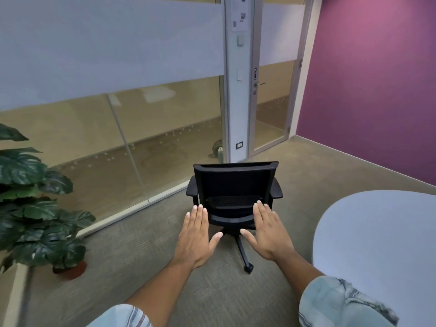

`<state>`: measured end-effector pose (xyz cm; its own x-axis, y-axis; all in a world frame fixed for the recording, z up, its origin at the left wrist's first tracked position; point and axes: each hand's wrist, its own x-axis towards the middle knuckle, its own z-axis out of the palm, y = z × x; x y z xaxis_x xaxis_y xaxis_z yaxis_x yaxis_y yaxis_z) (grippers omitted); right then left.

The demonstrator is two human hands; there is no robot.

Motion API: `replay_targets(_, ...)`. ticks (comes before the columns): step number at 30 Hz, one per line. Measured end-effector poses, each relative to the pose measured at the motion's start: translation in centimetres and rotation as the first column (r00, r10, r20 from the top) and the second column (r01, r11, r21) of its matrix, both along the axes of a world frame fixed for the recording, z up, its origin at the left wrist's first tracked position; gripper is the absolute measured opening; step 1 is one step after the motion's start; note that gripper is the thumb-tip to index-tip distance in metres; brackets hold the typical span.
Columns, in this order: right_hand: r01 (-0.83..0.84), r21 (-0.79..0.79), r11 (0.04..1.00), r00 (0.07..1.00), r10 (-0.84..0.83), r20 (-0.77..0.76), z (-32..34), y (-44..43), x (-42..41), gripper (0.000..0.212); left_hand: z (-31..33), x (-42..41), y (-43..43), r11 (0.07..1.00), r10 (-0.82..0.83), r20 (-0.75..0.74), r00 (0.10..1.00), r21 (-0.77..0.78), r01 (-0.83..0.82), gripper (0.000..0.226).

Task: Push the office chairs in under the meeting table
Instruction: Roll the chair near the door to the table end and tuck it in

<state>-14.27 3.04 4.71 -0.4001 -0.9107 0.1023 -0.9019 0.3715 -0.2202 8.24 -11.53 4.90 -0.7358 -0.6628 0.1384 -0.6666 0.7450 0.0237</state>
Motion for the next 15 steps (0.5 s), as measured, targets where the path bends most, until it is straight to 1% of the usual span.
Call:
replay_targets(4,-0.001,-0.017,1.000,1.000,0.001,0.000,0.3,-5.0,-4.1,0.104,0.6,-3.7,-3.9,0.999,0.048,-0.022,0.999,0.013,-0.047,0.099)
replay_targets(7,-0.021,-0.011,1.000,1.000,0.021,0.017,0.5,-7.8,-6.0,0.104,0.5,-5.6,-6.3,0.999,0.040,0.014,0.999,0.020,-0.041,0.099)
replay_targets(11,-0.023,-0.012,1.000,0.999,0.022,-0.037,1.1,-12.2,-9.7,0.103,1.0,-9.1,-11.3,0.999,0.017,0.002,1.000,0.035,-0.017,0.099)
replay_targets(13,-0.012,-0.016,1.000,0.998,0.011,-0.059,1.5,-14.0,-11.2,0.103,1.3,-10.8,-13.8,1.000,-0.001,0.002,1.000,0.012,0.001,0.100)
replay_targets(15,-0.002,-0.012,1.000,0.997,0.001,-0.082,1.6,-16.0,-12.8,0.103,1.6,-12.6,-16.6,1.000,-0.029,0.032,0.999,-0.003,0.029,0.100)
